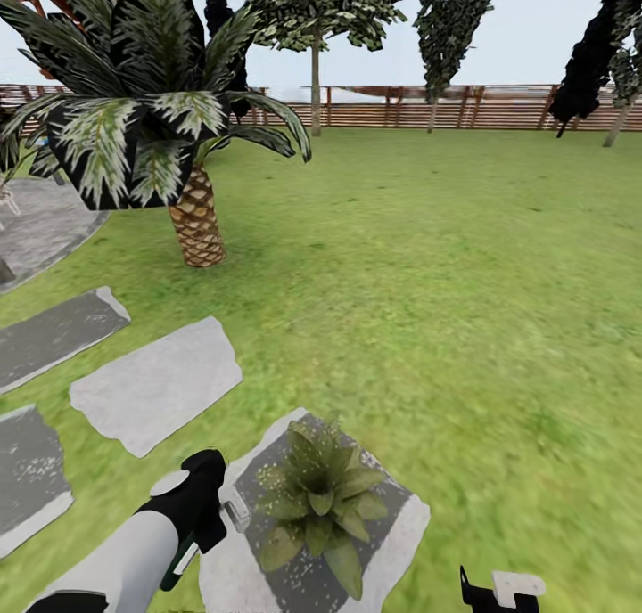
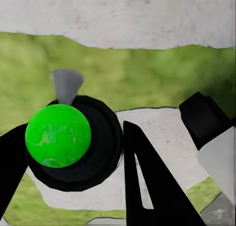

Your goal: Pick up the pesticide atomizer in the garden and spray insectifuge to fully cover both potted plants in the garden.

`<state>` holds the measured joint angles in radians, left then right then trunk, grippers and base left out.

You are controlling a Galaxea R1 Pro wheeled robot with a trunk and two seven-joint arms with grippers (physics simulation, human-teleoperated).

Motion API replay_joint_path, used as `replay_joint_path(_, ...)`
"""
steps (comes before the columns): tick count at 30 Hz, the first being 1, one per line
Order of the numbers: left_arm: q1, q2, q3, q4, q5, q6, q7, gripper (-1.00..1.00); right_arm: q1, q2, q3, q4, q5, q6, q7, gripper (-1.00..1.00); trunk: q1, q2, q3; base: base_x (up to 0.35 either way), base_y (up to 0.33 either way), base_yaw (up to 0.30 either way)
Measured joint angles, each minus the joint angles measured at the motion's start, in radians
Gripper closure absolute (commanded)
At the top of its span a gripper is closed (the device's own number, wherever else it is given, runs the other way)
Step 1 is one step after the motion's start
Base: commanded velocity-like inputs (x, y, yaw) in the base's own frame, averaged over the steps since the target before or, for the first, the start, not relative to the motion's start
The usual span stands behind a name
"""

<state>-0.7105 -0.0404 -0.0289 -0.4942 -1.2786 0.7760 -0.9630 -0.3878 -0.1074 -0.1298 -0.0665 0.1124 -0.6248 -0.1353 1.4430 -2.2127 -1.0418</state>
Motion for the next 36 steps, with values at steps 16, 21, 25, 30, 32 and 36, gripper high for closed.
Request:
replay_joint_path(16, 0.01, -0.001, 0.001, -0.009, 0.001, -0.001, 0.002, 1.0, 0.0, 0.0, 0.0, 0.0, 0.0, -0.001, -0.001, -1.0, 0.0, 0.0, 0.0, 0.0, -0.177, 0.039)
replay_joint_path(21, 0.01, -0.001, 0.001, -0.01, 0.001, -0.002, 0.002, 1.0, 0.0, 0.0, 0.0, 0.0, 0.0, -0.001, 0.0, -1.0, 0.0, 0.0, 0.0, -0.07, -0.265, 0.152)
replay_joint_path(25, 0.01, -0.001, 0.001, -0.009, 0.001, -0.001, 0.001, 1.0, 0.0, 0.0, 0.0, 0.0, 0.001, 0.0, 0.0, -1.0, 0.0, 0.0, 0.0, -0.207, -0.219, 0.267)
replay_joint_path(30, 0.01, -0.002, 0.002, -0.007, 0.0, 0.0, 0.001, 1.0, 0.0, 0.0, 0.0, 0.0, 0.001, 0.0, 0.0, -1.0, 0.0, 0.0, 0.0, -0.118, -0.102, 0.277)
replay_joint_path(32, 0.01, -0.002, 0.002, -0.005, 0.0, 0.0, 0.001, 1.0, 0.0, 0.0, 0.0, 0.0, 0.0, 0.0, 0.0, -1.0, 0.0, 0.0, 0.0, -0.01, -0.008, 0.277)
replay_joint_path(36, 0.011, -0.003, 0.002, -0.001, 0.0, 0.0, 0.001, 1.0, 0.0, 0.0, 0.0, 0.0, 0.0, 0.0, 0.0, -1.0, 0.0, 0.0, 0.0, -0.002, -0.002, 0.272)
